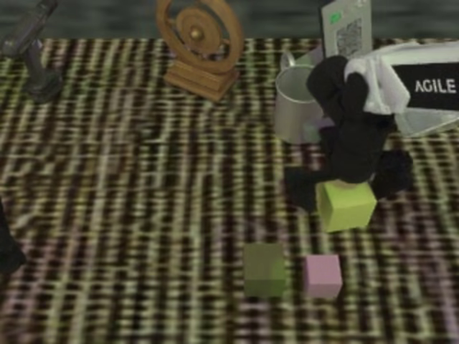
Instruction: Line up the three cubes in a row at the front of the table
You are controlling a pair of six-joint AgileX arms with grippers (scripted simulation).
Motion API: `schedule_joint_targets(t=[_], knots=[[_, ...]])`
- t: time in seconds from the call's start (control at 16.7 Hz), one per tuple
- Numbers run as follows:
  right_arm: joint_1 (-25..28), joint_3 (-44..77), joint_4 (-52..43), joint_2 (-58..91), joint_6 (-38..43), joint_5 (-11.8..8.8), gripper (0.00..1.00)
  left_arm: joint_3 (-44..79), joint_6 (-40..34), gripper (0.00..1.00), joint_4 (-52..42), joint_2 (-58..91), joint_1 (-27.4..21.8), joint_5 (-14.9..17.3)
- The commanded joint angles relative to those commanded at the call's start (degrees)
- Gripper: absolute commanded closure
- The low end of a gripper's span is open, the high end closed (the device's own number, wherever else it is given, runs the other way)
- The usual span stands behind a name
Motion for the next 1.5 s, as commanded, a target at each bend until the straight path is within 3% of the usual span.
schedule_joint_targets(t=[0.3,1.08,1.5], knots=[[0.05,-1.10,1.67,0.91,0.05,0.01,0.00,0.00,0.00,0.00,0.00,0.00,0.00,0.00],[0.05,-1.10,1.67,0.91,0.05,0.01,0.98,0.00,0.00,0.00,0.00,0.00,0.00,0.00],[0.05,-1.10,1.67,0.91,0.05,0.01,1.00,0.00,0.00,0.00,0.00,0.00,0.00,0.00]])
